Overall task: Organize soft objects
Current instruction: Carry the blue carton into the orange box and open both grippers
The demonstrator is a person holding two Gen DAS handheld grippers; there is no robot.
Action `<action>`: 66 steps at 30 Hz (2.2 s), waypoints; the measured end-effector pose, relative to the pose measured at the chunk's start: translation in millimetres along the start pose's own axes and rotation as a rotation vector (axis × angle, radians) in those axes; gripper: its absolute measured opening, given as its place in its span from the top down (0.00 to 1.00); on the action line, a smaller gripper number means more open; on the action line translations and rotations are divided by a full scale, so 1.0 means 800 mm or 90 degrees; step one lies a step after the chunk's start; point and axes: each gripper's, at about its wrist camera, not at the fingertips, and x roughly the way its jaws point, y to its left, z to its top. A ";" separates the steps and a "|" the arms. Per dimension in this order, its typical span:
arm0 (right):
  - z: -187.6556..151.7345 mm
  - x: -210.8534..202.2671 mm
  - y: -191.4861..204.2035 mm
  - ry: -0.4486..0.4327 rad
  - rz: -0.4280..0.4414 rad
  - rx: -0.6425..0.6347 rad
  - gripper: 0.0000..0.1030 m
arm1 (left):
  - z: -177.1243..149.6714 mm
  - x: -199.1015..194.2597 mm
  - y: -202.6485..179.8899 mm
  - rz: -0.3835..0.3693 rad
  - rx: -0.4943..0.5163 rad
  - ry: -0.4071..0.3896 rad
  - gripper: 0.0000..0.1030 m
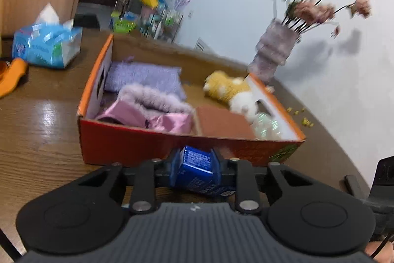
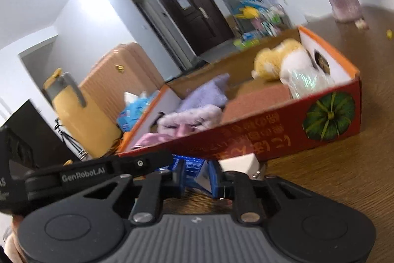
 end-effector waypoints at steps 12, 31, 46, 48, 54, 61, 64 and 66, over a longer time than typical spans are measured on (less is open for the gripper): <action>-0.112 -0.133 0.021 0.045 0.004 -0.130 0.81 | -0.148 -0.119 -0.075 -0.024 0.072 -0.026 0.74; -0.161 -0.178 0.014 0.030 -0.005 -0.060 0.73 | -0.194 -0.135 -0.060 -0.077 -0.002 0.044 0.69; -0.063 -0.157 0.029 -0.032 -0.025 -0.108 0.76 | -0.084 -0.091 -0.061 -0.135 -0.010 0.021 0.75; -0.010 -0.134 0.031 -0.063 -0.029 -0.139 0.76 | -0.021 -0.066 -0.062 -0.136 0.002 -0.006 0.75; 0.157 0.005 0.006 -0.062 -0.082 -0.166 0.76 | 0.128 0.070 -0.027 -0.116 -0.037 0.026 0.78; 0.224 0.179 -0.039 0.074 -0.132 -0.122 0.77 | 0.171 0.206 0.034 0.004 -0.073 0.109 0.79; 0.215 0.221 -0.041 0.127 -0.171 -0.137 0.78 | 0.164 0.233 0.049 0.035 -0.072 0.156 0.79; 0.210 0.228 -0.040 0.130 -0.182 -0.149 0.78 | 0.163 0.228 0.049 0.033 -0.066 0.154 0.79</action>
